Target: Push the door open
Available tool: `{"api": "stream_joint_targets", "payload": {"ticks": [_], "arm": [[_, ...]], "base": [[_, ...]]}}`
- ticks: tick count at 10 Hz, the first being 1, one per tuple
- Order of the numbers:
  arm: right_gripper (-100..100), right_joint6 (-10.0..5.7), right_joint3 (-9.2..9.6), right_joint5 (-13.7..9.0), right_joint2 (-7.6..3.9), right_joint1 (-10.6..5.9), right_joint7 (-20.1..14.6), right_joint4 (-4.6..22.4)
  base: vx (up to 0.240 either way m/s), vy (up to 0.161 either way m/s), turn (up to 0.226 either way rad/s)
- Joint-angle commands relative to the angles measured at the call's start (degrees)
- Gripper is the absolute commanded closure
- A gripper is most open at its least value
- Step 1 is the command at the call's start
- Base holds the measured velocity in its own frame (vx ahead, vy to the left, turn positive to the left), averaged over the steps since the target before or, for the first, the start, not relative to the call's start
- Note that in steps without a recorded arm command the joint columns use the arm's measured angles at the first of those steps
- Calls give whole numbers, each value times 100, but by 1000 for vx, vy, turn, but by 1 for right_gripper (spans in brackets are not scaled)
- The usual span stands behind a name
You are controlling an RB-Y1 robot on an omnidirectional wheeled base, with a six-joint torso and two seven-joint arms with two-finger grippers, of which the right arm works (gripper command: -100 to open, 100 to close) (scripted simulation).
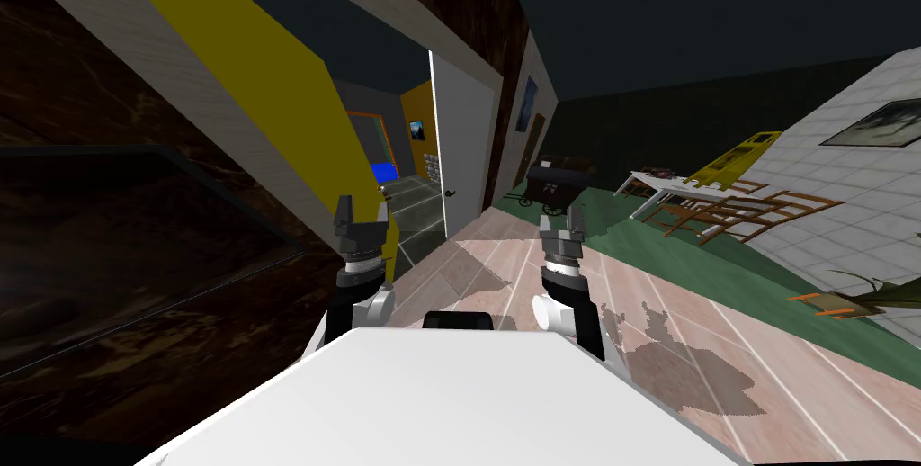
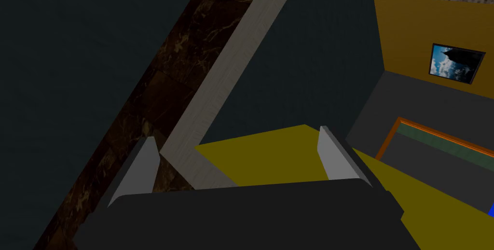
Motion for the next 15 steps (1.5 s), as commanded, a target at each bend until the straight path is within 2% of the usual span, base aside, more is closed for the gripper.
{"api": "stream_joint_targets", "payload": {"ticks": [1, 2, 4, 9, 15], "arm": [[-100, -30, 92, 13, -38, -69, -19, 200], [-100, -30, 92, 13, -38, -69, -19, 200], [-100, -58, 178, 26, -69, -133, -36, 386], [-100, -167, 514, 75, -160, -385, -103, 1115], [-100, -281, 863, 126, -225, -646, -174, 1874]], "base": [[36, 75, -17], [187, -22, 67], [155, -26, 38], [194, -32, 47], [138, -20, 43]]}}
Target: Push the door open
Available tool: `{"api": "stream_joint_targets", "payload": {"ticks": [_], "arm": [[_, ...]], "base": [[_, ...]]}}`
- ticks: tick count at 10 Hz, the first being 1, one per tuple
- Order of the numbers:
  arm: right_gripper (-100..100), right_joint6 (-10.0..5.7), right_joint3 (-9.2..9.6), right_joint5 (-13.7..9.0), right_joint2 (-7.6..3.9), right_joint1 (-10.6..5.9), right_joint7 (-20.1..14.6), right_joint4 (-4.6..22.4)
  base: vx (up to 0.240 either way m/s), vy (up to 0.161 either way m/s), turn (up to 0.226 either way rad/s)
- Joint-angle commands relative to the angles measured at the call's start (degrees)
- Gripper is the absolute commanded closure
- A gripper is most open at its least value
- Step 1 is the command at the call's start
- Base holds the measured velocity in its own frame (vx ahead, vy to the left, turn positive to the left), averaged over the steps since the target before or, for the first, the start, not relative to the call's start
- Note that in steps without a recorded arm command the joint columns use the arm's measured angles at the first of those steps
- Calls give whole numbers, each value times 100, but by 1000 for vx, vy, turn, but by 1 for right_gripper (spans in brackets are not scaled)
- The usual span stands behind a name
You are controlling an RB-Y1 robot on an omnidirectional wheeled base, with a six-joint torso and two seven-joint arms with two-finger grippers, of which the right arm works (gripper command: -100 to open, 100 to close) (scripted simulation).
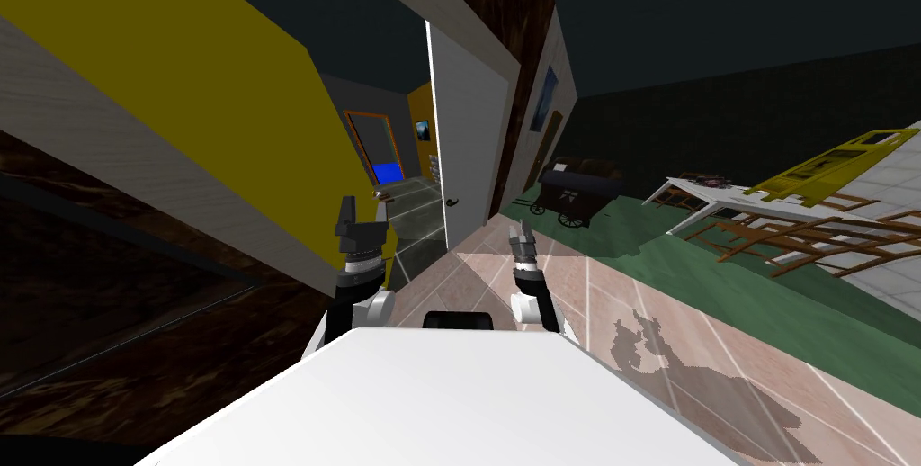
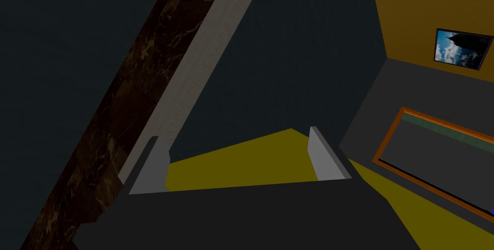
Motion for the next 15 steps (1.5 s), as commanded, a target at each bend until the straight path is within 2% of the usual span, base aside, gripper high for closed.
{"api": "stream_joint_targets", "payload": {"ticks": [1, 5, 6, 11, 12, 15], "arm": [[-100, -48, 88, 11, -20, -36, -26, 179], [-100, -113, 288, 40, -45, -185, -66, 611], [-100, -147, 392, 55, -55, -263, -87, 837], [-100, -233, 658, 94, -76, -462, -141, 1415], [-100, -269, 767, 110, -80, -544, -163, 1651], [-100, -322, 930, 134, -87, -666, -196, 2006]], "base": [[116, -33, 36], [95, -23, 36], [130, -35, 62], [111, -25, 39], [137, -33, 59], [111, -37, 50]]}}
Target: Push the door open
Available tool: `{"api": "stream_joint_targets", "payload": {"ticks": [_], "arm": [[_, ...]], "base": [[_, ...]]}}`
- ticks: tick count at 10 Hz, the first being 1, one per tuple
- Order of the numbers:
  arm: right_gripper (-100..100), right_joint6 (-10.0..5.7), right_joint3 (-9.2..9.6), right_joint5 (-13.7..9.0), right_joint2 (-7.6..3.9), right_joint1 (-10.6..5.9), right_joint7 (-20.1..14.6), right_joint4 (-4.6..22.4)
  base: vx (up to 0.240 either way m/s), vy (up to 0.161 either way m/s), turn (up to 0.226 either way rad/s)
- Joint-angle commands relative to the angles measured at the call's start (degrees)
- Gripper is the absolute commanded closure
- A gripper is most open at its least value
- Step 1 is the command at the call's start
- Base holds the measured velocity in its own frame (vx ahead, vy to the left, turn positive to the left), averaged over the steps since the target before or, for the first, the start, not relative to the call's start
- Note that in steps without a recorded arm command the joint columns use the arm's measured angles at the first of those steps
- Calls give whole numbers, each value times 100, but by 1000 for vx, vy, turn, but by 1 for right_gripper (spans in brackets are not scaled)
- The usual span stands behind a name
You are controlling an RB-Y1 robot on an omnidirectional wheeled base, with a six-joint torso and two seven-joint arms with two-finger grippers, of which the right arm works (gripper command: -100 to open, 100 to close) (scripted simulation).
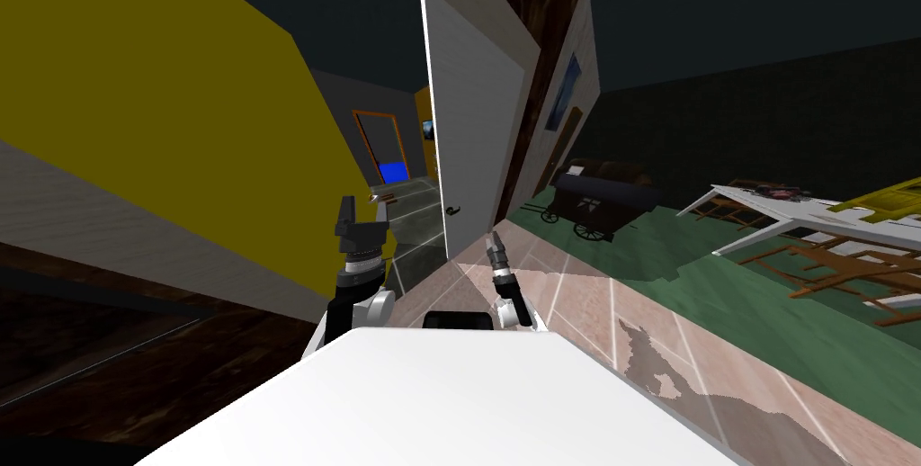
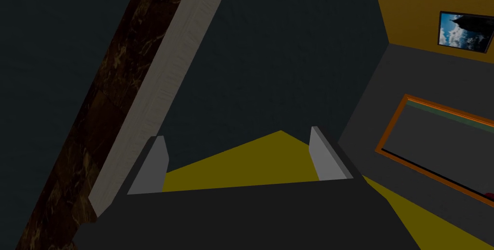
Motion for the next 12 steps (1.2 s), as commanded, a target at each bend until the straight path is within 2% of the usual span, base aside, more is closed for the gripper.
{"api": "stream_joint_targets", "payload": {"ticks": [1, 3, 4, 5, 12], "arm": [[-100, -37, 80, 10, 3, -108, -21, 237], [-100, -72, 189, 26, 3, -189, -43, 474], [-100, -108, 298, 42, 3, -271, -65, 710], [-100, -108, 298, 42, 3, -271, -65, 710], [-100, -228, 669, 96, 15, -549, -140, 1516]], "base": [[103, -33, 36], [106, -33, 39], [108, -34, 62], [93, -29, 29], [92, -30, 36]]}}
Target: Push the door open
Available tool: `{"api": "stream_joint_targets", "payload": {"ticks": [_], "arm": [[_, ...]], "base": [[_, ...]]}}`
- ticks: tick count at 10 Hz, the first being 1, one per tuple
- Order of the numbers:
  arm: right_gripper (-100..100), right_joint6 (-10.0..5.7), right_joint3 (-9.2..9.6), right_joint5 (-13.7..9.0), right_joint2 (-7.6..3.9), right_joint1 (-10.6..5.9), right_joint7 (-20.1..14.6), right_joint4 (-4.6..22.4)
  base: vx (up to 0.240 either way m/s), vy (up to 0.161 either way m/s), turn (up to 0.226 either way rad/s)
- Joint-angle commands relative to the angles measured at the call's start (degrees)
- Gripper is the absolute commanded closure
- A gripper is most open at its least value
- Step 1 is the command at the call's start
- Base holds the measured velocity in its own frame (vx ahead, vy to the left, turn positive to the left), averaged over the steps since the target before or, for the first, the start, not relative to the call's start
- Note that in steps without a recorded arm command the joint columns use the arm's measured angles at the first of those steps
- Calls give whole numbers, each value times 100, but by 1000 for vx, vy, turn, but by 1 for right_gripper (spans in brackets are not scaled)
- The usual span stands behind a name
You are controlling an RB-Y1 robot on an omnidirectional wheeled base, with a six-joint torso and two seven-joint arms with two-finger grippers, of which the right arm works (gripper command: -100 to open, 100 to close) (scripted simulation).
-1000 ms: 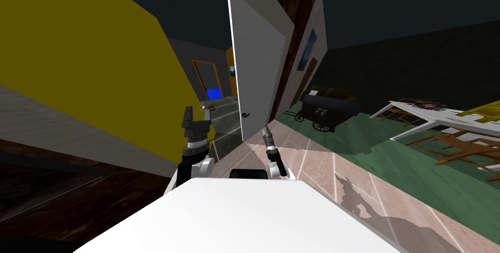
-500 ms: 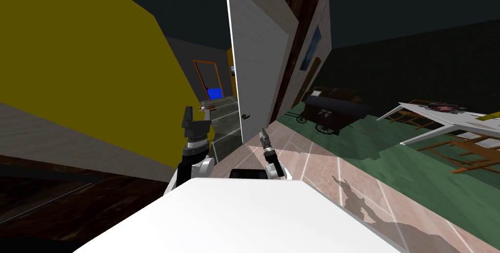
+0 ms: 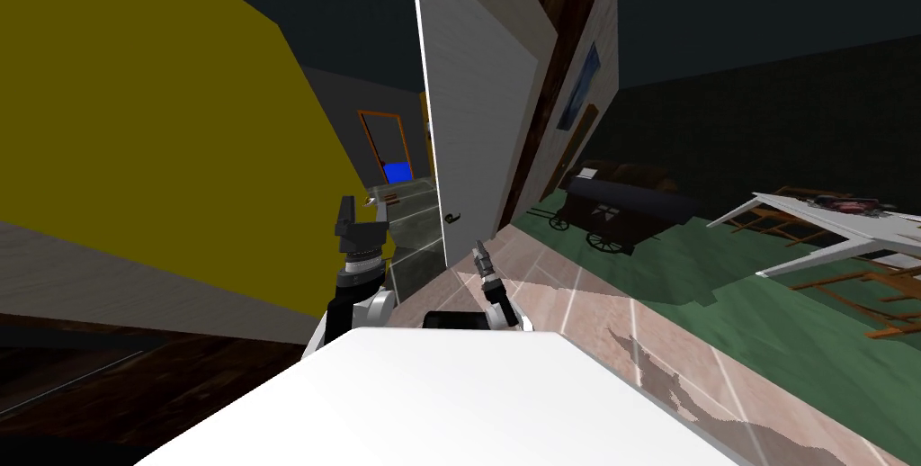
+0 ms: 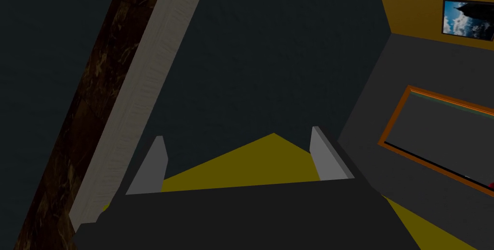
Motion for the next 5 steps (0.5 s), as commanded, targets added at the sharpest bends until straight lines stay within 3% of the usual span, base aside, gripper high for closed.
{"api": "stream_joint_targets", "payload": {"ticks": [1, 2, 5], "arm": [[-100, -21, 88, 15, 9, -52, -11, 163], [-100, -54, 188, 30, 16, -127, -31, 379], [-100, -101, 335, 51, 28, -237, -61, 698]], "base": [[83, -38, 39], [129, -23, 57], [120, -38, 42]]}}
